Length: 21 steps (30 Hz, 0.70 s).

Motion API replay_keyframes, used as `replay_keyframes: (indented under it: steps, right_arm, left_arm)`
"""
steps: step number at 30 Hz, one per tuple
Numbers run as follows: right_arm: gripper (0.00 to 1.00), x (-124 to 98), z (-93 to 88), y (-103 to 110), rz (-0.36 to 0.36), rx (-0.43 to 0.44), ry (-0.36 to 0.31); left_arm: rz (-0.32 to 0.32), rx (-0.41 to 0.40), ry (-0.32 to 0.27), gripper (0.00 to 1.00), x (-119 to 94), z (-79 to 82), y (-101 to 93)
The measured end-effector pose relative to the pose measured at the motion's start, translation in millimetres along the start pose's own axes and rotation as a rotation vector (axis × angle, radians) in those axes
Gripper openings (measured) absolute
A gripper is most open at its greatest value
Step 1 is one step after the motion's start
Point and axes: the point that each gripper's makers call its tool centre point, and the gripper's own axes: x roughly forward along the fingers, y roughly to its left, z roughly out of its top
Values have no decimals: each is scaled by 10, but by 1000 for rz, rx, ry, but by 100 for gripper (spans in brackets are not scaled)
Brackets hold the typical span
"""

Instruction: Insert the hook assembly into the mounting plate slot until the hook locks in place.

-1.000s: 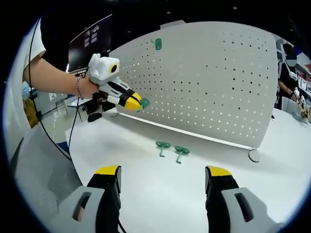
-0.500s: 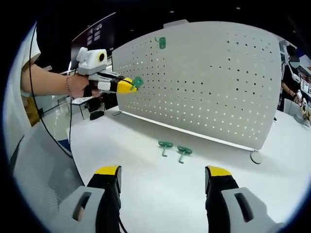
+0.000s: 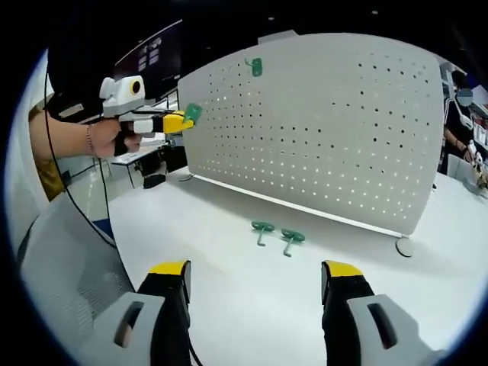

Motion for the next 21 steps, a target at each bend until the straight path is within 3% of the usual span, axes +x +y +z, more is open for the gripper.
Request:
replay_keyframes:
  steps: [12,21]
  right_arm:
    - [67,7,-3,10,5,-4,2]
    - [67,6,24,3,4,-3,-8]
  left_arm:
    - [60,-41,-103,3,-295,251,-146]
    - [74,-69,-137,3,-360,345,-212]
